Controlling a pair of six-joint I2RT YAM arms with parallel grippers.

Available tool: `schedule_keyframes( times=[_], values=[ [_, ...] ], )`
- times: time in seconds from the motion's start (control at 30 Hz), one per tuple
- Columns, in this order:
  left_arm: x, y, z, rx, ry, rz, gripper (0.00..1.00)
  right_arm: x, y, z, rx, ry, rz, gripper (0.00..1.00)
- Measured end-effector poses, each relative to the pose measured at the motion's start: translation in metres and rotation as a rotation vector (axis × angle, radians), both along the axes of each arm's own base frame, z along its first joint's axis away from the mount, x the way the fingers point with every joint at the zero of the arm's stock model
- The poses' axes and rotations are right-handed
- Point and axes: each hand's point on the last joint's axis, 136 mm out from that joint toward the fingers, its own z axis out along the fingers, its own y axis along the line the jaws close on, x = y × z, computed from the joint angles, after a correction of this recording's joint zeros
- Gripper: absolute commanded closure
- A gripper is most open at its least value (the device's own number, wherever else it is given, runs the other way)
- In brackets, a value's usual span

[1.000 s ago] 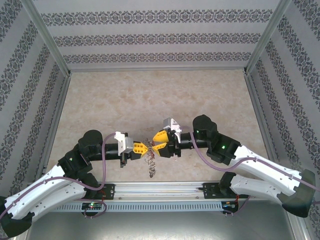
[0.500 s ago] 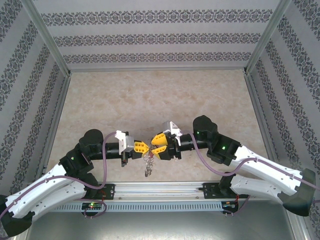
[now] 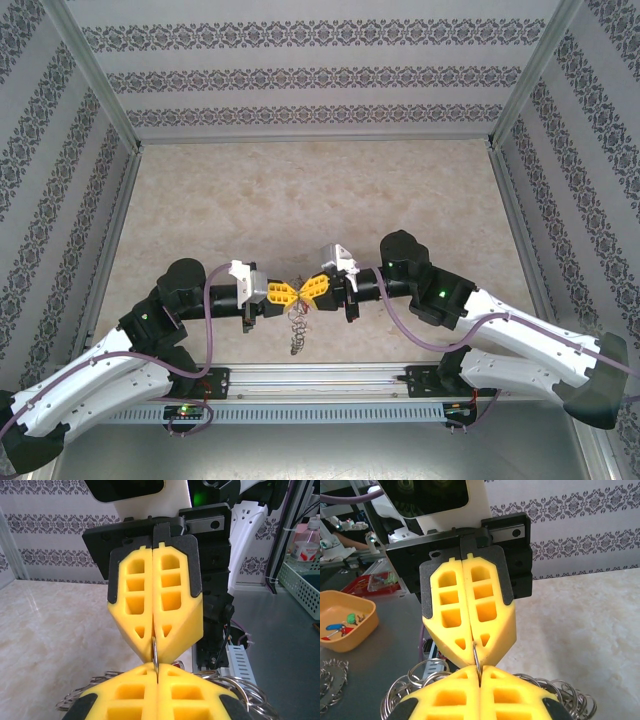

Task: Put the keys on the keyring

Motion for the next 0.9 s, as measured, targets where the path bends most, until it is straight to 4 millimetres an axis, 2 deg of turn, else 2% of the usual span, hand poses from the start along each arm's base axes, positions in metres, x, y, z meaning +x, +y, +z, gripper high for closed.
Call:
schedule_keyframes(
  times=[0.03,0.1,0.17,0.23,0.43,0.5,0.67,0.77,0.9],
  values=[
    [0.001,0.0,-0.001,0.003,0.002,0.005,1.0,0.001,0.0,0.0,-0.004,-0.007,-0.005,1.0],
    [0.005,-0.001,-0.003,0.014,0.003,0.021,0.8,0.005,-0.001,-0.001,-0.025,-0.021,-0.026,1.0],
    [0.011,-0.001,-0.003,0.035,0.001,0.048,0.68,0.009,-0.004,-0.001,-0.06,-0.037,-0.053,1.0],
    [0.018,0.001,-0.001,0.062,-0.004,0.085,0.64,0.015,-0.005,0.0,-0.098,-0.061,-0.081,1.0],
    [0.037,0.006,0.006,0.118,-0.02,0.19,0.64,0.03,-0.009,-0.001,-0.197,-0.121,-0.139,1.0],
    [0.041,0.005,0.001,0.139,-0.014,0.203,0.67,0.032,-0.009,-0.007,-0.238,-0.124,-0.143,1.0],
    [0.05,-0.001,-0.016,0.196,0.01,0.21,0.68,0.036,-0.01,-0.021,-0.315,-0.118,-0.147,1.0],
    [0.052,-0.005,-0.023,0.224,0.022,0.203,0.77,0.035,-0.012,-0.025,-0.34,-0.117,-0.145,1.0],
    [0.05,-0.009,-0.025,0.234,0.016,0.183,0.84,0.036,-0.013,-0.028,-0.353,-0.125,-0.147,1.0]
  ],
)
